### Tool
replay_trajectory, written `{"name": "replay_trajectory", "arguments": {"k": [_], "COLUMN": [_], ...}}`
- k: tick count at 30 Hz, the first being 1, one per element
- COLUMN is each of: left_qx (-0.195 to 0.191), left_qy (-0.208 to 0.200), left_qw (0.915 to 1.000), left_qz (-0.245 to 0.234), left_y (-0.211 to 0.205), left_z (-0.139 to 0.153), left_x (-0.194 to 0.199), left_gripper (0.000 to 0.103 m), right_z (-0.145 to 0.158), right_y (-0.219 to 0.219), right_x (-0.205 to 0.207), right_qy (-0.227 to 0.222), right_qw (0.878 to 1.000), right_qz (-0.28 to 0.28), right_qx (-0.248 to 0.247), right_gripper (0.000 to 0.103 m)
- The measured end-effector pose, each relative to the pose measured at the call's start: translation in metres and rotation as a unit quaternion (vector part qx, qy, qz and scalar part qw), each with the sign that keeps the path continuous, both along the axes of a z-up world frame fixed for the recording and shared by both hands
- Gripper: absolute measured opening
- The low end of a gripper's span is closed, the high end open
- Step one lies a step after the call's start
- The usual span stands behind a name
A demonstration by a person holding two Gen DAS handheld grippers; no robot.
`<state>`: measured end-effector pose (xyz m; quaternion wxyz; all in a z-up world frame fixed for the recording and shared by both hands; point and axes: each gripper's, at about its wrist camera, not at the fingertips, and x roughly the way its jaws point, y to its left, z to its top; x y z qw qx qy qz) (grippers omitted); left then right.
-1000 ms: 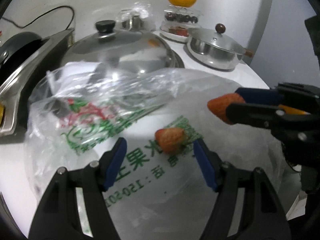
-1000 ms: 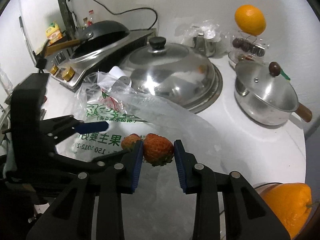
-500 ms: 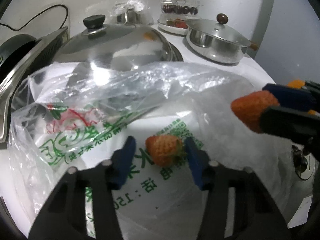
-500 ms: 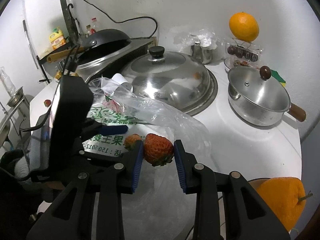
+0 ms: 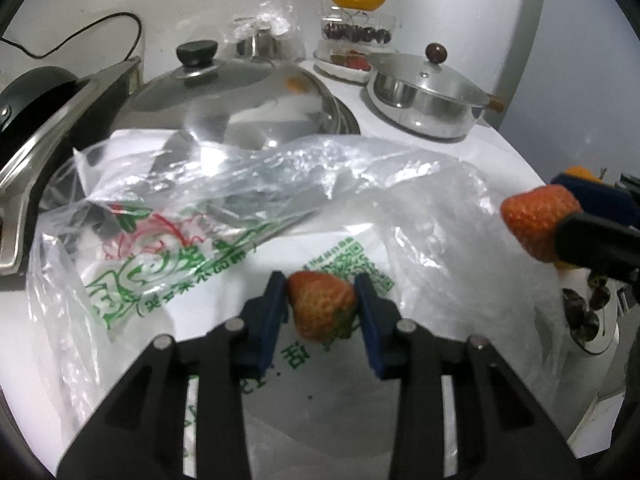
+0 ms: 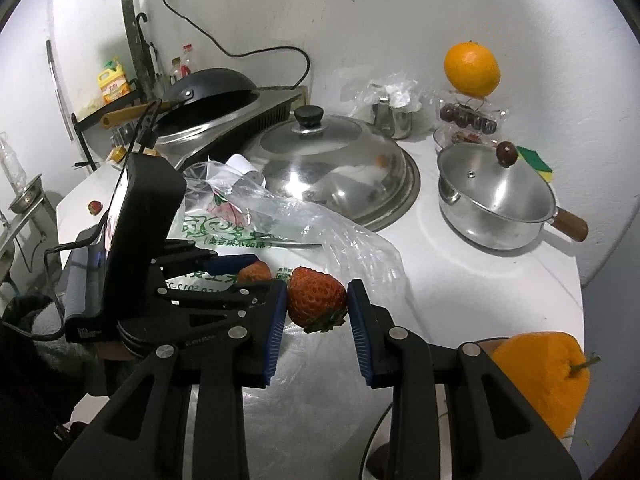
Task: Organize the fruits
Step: 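Close the left gripper on the other strawberry while the right gripper holds its strawberry, then carry both held strawberries from the bag over the white plate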
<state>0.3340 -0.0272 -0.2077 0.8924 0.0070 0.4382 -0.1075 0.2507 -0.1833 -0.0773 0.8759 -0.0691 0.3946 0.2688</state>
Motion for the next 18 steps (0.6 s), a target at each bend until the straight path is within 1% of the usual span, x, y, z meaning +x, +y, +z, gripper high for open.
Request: {"name": "replay_trajectory", "arguments": {"k": [9, 14, 18], "left_qx": [-0.003, -0.006, -0.009], "left_qy": [-0.021, -0.02, -0.016], "left_qw": [0.9998, 0.9998, 0.9998], "left_qz": [-0.001, -0.006, -0.004], "left_y": [-0.001, -0.001, -0.002], "left_z": [0.019, 0.017, 0.016], "left_x": [-0.016, -0.016, -0.014], "left_gripper": [0.036, 0.036, 0.039], "right_z": [0.011, 0.014, 0.012], "right_y": [-0.008, -0.012, -0.015], "right_x": [-0.019, -0.028, -0.032], "right_qy": [-0.015, -0.018, -0.015], "right_qw": [1.0, 1.0, 1.0], "right_qz": [-0.011, -0.016, -0.019], "right_qx": [-0.003, -0.005, -0.007], "right_gripper": [0.033, 0.033, 0.033]}}
